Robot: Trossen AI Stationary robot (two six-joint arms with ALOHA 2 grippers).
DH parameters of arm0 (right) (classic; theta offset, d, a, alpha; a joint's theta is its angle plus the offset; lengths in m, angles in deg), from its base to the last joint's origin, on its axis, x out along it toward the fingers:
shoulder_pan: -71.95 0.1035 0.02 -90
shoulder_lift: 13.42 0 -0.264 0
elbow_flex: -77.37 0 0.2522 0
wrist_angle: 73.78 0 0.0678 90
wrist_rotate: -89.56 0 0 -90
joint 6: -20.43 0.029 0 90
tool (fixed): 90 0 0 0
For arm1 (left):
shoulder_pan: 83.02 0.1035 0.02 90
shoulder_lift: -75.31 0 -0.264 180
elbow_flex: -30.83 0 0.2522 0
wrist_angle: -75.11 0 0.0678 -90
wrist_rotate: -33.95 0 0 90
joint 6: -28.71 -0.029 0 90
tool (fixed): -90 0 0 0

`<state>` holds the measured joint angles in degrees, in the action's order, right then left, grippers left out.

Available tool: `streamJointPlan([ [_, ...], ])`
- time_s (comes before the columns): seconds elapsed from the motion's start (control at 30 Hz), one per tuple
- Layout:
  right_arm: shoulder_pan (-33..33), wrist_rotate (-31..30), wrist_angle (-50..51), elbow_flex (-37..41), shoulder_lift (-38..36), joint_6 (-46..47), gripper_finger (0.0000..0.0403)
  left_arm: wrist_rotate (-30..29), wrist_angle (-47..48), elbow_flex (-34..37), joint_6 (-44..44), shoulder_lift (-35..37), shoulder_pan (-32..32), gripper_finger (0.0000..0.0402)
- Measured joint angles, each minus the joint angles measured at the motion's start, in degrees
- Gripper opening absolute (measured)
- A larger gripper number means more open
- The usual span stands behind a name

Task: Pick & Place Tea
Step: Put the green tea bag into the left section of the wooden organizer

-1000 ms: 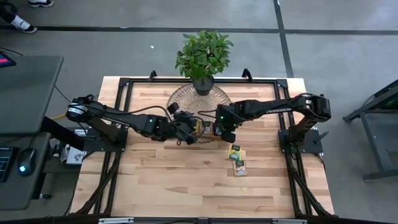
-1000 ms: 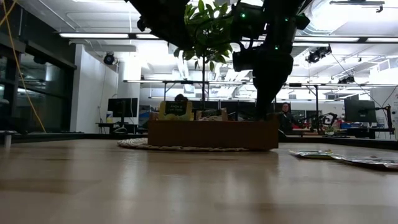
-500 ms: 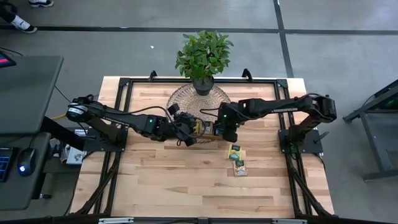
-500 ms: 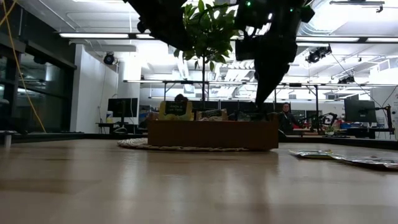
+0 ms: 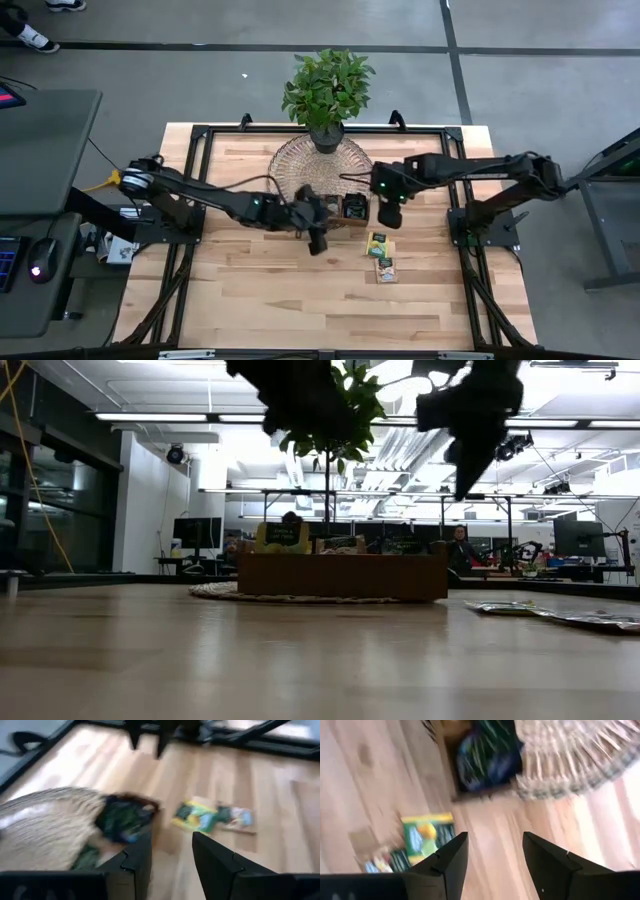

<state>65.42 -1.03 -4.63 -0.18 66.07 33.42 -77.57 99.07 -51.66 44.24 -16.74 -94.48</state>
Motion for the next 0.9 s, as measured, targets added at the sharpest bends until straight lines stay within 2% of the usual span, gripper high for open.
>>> streamJointPlan([
  [0.2, 3.61, -3.23, 3.59, 1.41, -5.23, 3.21, 0.0177, 5.94, -8.85, 0.04, 1.22, -7.49, -0.94, 0.0118],
  [0.33, 6.39, -3.5, 0.55, 8.34, -10.99, 9.76, 0.0177, 11.72, -17.89, -0.09, 1.29, -10.77, -0.96, 0.0067],
  [0.47, 9.66, -3.49, -9.19, 18.17, -16.71, 18.0, 0.0177, 15.48, -23.26, -1.05, 1.32, -13.82, -0.96, 0.0008],
  [0.6, 12.48, -3.47, -17.78, 25.81, -19.74, 23.76, 0.0176, 18.08, -22.23, -5.48, -0.03, -18.67, -0.96, 0.0005],
  [0.7, 14.08, -3.51, -20.7, 29.34, -20.11, 26.05, 0.0176, 21.26, -22.29, -11.74, -2.83, -23.35, -0.96, 0.0002],
  [0.9, 15.34, -3.55, -23.33, 32.8, -20.0, 28.55, 0.0176, 21.15, -11.63, -24.16, -5.88, -31.1, -0.55, 0.0001],
])
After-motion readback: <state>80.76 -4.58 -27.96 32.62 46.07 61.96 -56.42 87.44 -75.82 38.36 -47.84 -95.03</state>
